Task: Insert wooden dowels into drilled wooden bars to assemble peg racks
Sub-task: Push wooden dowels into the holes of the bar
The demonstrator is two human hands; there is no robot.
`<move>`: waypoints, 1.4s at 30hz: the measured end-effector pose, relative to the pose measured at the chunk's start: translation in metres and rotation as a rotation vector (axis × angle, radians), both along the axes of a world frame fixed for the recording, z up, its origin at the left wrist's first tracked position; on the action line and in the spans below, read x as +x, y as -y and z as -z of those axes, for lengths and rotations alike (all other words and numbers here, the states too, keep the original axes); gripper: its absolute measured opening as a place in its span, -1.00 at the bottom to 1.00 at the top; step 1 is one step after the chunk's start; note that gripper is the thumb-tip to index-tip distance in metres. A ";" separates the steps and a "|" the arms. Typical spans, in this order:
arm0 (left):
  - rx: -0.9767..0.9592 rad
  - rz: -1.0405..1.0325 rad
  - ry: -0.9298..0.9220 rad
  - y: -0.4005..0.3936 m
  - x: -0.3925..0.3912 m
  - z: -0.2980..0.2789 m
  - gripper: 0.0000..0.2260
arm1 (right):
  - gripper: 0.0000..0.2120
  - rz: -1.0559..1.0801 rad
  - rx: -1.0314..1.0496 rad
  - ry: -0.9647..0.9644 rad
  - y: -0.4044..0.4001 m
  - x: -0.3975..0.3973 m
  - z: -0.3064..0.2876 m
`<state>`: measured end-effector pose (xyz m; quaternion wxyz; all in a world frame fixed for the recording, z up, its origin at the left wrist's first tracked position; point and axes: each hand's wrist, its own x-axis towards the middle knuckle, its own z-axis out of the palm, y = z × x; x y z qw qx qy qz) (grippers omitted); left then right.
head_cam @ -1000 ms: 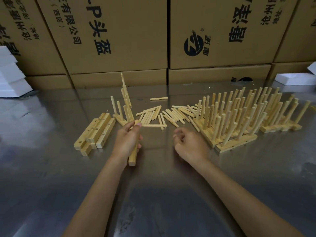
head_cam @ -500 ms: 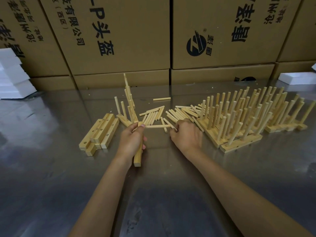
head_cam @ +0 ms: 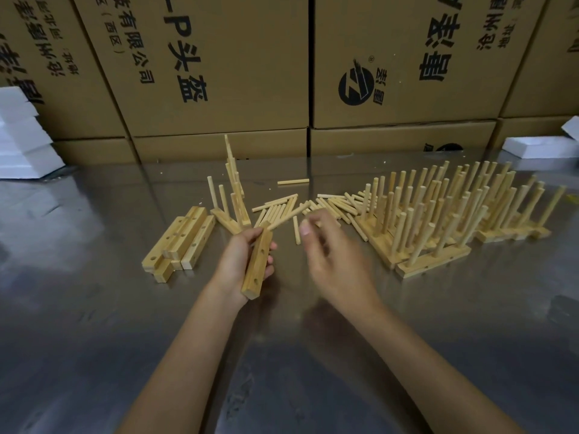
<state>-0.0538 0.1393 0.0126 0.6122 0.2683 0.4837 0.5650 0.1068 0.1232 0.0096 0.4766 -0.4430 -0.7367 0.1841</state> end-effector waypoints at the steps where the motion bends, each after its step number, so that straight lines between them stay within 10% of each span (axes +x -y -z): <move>1: 0.012 0.012 0.003 0.001 0.002 -0.001 -0.84 | -0.92 -0.036 -0.009 0.137 0.003 -0.004 0.002; 10: -0.042 -0.009 -0.116 0.002 0.018 -0.002 -0.82 | -0.65 -0.047 0.039 0.515 0.005 -0.005 0.009; 20: 0.086 -0.076 -0.313 0.003 0.029 0.004 -0.86 | -0.90 -0.167 0.022 0.653 0.001 0.010 -0.007; 30: 0.150 -0.038 -0.392 0.003 0.037 0.008 -0.71 | -0.81 -0.197 -0.194 0.438 -0.008 0.016 -0.003; 42: -0.035 -0.268 -0.158 -0.011 -0.021 0.008 -0.76 | -0.86 0.214 0.108 0.178 -0.020 0.019 0.013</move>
